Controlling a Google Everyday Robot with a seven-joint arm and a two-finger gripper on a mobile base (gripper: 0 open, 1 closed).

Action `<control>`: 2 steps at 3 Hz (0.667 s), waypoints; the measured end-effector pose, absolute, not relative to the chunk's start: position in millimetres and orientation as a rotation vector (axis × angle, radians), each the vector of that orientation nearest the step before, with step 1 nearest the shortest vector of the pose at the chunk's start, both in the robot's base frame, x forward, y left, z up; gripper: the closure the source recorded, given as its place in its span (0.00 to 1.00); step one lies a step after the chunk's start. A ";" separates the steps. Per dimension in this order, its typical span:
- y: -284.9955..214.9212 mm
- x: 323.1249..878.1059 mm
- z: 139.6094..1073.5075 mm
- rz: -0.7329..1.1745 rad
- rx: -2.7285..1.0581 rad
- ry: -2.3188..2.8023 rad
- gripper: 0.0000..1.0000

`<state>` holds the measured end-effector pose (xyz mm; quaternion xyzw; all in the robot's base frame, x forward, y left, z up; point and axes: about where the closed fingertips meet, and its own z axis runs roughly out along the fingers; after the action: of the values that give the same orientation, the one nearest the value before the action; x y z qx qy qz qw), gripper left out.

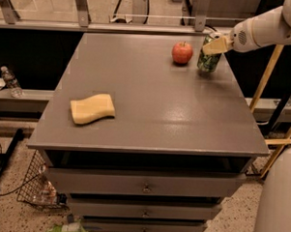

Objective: Move green can near apple

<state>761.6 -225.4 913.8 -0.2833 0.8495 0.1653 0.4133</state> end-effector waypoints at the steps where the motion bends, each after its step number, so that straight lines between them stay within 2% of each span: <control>1: -223.7 772.2 906.3 0.382 -0.724 2.149 1.00; 2: -219.2 780.4 900.0 0.334 -0.747 2.163 1.00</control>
Offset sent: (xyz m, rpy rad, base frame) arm 0.0275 0.0069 -0.0154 -0.1376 -0.0112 -0.0185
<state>780.4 -219.2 900.0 -0.2955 0.8561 0.1320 0.4029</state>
